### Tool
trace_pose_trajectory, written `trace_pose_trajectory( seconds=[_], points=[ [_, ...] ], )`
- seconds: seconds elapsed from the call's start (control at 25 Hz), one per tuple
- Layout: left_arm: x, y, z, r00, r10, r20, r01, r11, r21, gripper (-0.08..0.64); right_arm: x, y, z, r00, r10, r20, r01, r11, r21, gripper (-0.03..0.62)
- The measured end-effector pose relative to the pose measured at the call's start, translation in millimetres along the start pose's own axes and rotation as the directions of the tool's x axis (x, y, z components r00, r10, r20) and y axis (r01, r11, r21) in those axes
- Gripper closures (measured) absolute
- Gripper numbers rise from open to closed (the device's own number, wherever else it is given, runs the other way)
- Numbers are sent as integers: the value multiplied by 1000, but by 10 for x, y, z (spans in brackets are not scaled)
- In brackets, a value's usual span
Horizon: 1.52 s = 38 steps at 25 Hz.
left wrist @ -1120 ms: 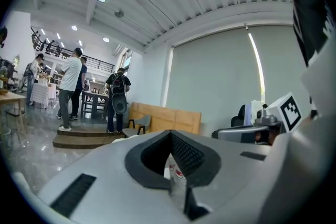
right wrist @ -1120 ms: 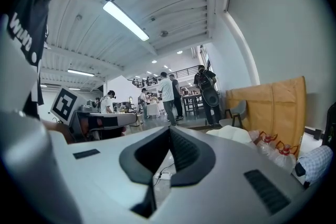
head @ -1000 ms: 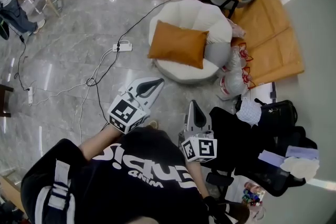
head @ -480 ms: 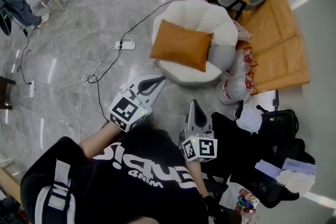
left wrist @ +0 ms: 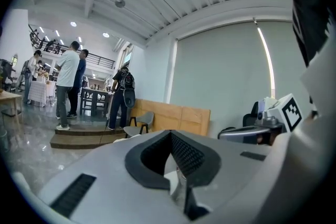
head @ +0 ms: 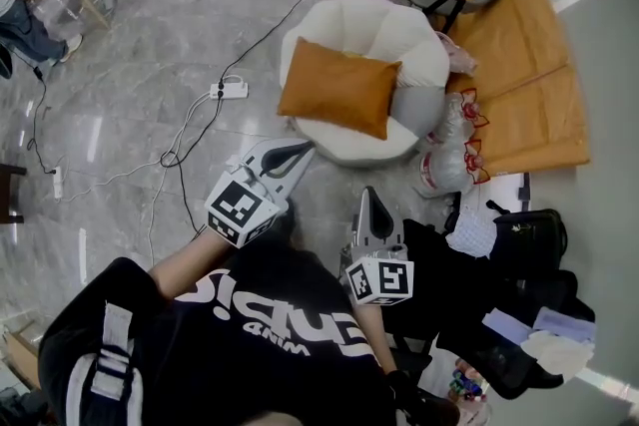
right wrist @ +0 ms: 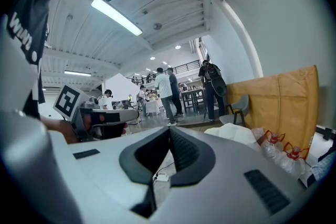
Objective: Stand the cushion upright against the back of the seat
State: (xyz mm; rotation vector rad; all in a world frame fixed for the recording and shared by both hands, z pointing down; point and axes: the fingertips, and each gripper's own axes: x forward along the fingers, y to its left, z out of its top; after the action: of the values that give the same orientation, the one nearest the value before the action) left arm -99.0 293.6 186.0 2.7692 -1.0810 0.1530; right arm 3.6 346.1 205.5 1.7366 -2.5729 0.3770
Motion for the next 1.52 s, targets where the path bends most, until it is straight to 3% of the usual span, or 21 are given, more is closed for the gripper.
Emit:
trace_pose_trajectory(
  seconds=[0.72, 1.08, 1.52],
  points=[
    [973, 1200, 502, 993, -121, 4, 121, 991, 61, 554, 1497, -278, 487, 995, -85, 49, 86, 996, -15, 572],
    [1297, 1324, 538, 985, -173, 18, 172, 984, 38, 554, 1633, -559, 553, 985, -165, 40, 166, 986, -11, 572],
    [1731, 1451, 623, 990, -140, 12, 140, 990, 30, 554, 1954, -943, 719, 991, -128, 50, 128, 992, -12, 572]
  ],
)
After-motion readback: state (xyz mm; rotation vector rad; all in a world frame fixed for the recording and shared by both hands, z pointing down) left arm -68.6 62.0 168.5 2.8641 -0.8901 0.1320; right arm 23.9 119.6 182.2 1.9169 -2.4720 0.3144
